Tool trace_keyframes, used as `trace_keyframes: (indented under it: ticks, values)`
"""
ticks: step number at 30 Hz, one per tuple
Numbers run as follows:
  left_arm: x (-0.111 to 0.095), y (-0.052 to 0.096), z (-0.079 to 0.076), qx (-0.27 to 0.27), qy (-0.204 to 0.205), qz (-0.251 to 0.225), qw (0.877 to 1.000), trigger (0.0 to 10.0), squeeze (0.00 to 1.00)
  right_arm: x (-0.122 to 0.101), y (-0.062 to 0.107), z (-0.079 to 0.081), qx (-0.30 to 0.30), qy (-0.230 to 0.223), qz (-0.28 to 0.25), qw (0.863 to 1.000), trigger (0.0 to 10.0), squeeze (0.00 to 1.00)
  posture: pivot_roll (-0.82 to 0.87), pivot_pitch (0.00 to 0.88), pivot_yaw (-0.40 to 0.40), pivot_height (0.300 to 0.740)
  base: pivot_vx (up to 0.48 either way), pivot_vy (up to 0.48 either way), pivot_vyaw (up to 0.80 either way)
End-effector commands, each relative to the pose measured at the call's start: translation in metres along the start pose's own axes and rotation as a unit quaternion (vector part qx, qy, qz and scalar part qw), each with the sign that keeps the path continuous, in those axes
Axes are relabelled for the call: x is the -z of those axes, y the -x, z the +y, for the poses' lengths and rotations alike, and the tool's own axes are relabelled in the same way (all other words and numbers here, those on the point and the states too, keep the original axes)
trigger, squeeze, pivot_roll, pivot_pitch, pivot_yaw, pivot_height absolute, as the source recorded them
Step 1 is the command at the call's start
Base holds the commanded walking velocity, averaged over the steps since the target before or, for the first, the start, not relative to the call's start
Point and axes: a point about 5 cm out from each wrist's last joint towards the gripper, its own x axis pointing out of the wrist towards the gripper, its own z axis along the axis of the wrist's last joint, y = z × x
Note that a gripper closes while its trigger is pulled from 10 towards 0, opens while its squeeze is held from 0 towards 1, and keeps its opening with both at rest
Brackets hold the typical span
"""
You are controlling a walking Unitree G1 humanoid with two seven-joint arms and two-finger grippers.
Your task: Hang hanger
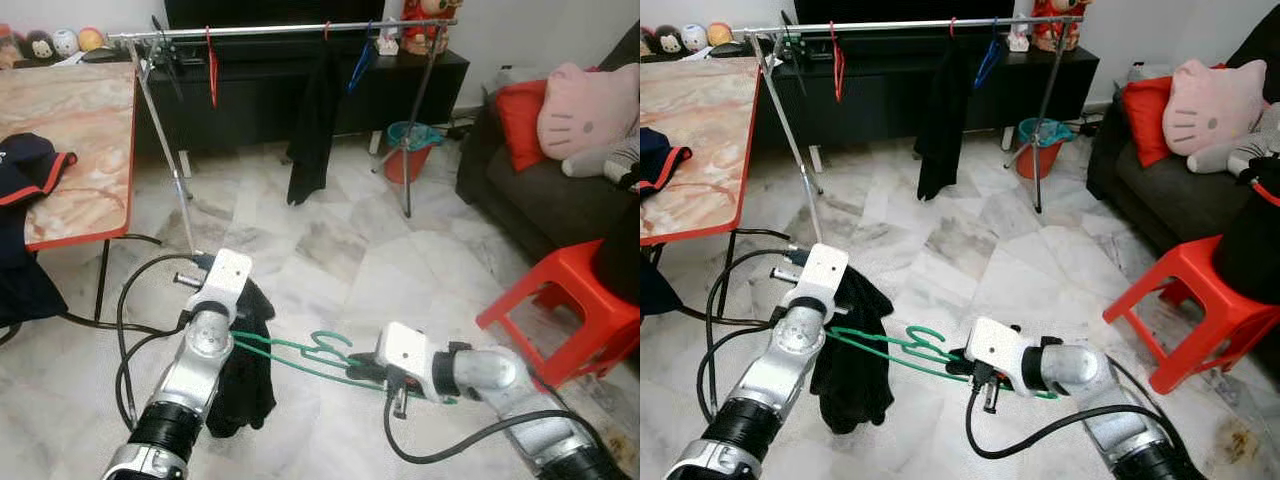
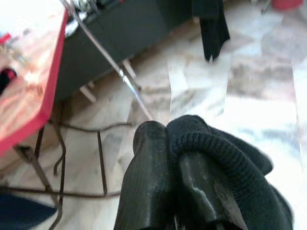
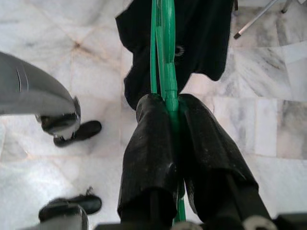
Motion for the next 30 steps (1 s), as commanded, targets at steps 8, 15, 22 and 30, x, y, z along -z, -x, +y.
trace_keyframes:
  ticks: [8, 15, 22, 30]
  values:
    - [0.026, 0.000, 0.030, -0.032, 0.007, 0.062, 0.998, 0.0, 0.00, -0.015, 0.016, -0.007, 0.020, -0.004, -0.044, 0.999, 0.0, 0.00, 0.06, 0.000, -0.061, 0.740, 0.000, 0.000, 0.00]
    - [0.053, 0.006, 0.057, -0.089, 0.035, 0.109, 0.989, 3.0, 0.00, -0.006, 0.025, -0.018, 0.073, -0.022, -0.036, 0.996, 0.0, 0.00, 0.05, 0.000, -0.061, 0.740, 0.000, 0.000, 0.00]
    - [0.078, 0.021, 0.075, -0.117, 0.106, 0.112, 0.981, 10.0, 0.00, 0.023, 0.023, -0.035, 0.232, -0.097, -0.036, 0.967, 10.0, 0.00, 0.06, 0.000, -0.068, 0.740, 0.000, 0.000, 0.00]
    - [0.065, 0.031, 0.051, -0.035, 0.195, 0.020, 0.980, 10.0, 0.00, 0.089, 0.015, -0.029, 0.495, -0.255, 0.035, 0.830, 10.0, 0.00, 0.07, 0.000, -0.070, 0.740, 0.000, 0.000, 0.00]
